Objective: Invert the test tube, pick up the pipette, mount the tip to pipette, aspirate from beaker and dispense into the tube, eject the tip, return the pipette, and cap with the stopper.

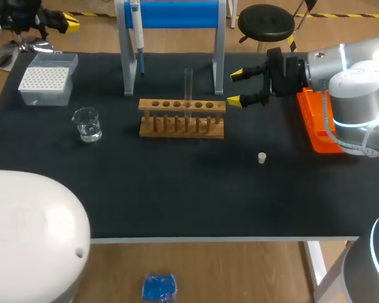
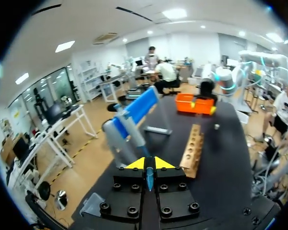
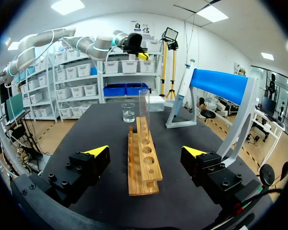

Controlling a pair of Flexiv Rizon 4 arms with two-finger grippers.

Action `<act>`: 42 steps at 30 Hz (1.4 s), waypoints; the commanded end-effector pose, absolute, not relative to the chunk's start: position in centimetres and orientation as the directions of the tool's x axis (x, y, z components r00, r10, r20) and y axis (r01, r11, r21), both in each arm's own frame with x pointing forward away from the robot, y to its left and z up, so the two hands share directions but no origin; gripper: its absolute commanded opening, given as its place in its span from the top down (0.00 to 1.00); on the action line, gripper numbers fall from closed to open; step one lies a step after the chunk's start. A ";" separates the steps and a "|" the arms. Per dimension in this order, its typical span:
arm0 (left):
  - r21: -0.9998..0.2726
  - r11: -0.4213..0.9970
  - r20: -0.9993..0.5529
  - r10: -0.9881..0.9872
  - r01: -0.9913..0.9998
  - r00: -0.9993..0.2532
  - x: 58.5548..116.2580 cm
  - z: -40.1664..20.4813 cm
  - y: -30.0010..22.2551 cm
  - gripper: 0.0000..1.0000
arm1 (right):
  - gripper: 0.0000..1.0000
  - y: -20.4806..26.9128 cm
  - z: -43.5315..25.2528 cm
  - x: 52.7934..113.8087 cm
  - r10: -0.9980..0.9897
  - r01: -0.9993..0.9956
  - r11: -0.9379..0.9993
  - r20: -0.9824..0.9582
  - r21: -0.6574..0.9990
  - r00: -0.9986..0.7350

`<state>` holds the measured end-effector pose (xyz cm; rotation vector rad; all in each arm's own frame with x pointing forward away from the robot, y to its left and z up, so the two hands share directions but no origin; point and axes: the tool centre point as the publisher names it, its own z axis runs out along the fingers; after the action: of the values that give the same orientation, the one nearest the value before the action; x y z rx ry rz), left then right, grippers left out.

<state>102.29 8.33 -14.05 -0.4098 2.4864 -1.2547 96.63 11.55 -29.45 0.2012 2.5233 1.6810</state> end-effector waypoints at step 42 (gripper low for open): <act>-0.834 0.548 0.024 -0.091 -0.071 -0.996 93.6 -14.0 2.0 1.00 | 0.00 11.5 -29.5 96.6 0.168 0.052 0.380 -0.014 0.924 -0.986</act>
<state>93.64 1.96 -14.04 -0.1441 2.7403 -1.4792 96.63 11.55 -29.45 0.2012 2.5233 1.6811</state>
